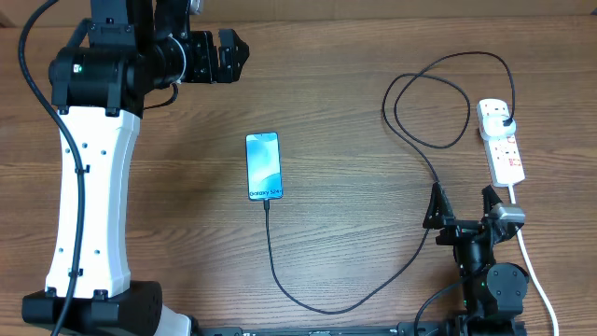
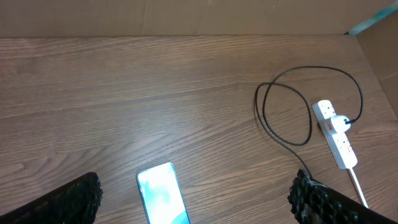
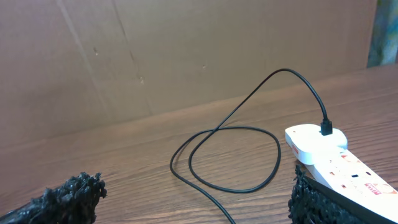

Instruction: Plug charger to phone and switch on socket

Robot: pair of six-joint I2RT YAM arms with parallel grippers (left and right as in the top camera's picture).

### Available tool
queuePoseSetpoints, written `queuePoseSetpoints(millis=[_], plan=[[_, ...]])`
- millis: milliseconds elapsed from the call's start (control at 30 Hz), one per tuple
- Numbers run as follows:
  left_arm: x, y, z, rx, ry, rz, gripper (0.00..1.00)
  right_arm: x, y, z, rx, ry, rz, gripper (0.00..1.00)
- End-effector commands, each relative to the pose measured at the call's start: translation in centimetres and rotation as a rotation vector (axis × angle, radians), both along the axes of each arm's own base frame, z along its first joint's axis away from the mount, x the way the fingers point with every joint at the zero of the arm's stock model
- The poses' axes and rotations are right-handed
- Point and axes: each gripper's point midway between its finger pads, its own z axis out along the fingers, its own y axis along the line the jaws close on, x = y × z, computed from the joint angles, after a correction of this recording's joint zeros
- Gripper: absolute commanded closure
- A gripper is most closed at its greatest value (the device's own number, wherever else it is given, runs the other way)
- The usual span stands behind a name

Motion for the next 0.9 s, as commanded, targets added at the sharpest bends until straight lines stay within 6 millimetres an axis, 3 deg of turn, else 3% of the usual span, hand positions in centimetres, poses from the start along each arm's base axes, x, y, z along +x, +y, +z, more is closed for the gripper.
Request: queuePoseSetpoints(millis=[0,200,333,500,633,733,867], plan=[[-0.1,0.0,0.3,0.0,-0.01,-0.004,0.0,0.0,-0.2,-0.2,-0.005,-0.005,-0.008,0.0],[-1.7,0.2,2.0,-0.003,-0.05,-0.003,0.0,0.0,-0.2,-0.2,-0.005,-0.004,-0.008,0.0],[-4.5,0.4,1.7,-0.003,-0.042,-0.004,0.01,0.0,-0.2,-0.2,-0.005,-0.004,-0.008,0.0],[-9.5,0.8,-0.9,0.007,0.007,-0.003,0.0,0.0,-0.2,-0.2,-0.005,-0.004,-0.008,0.0],[-13.8,1.6,-4.0,0.037,0.036,0.004,0.0,0.0,-0.2,-0.2,-0.005,-0.004,-0.008,0.0],[-15.3,2.8,-5.9,0.08,-0.012,0.052,0.0,0.0,-0.2,-0.2,-0.004,-0.004,-0.008,0.0],[-16.0,3.7,-7.5,0.098,-0.151,0.094,0.0,0.0,-0.2,-0.2,-0.004,-0.005,-0.008,0.0]])
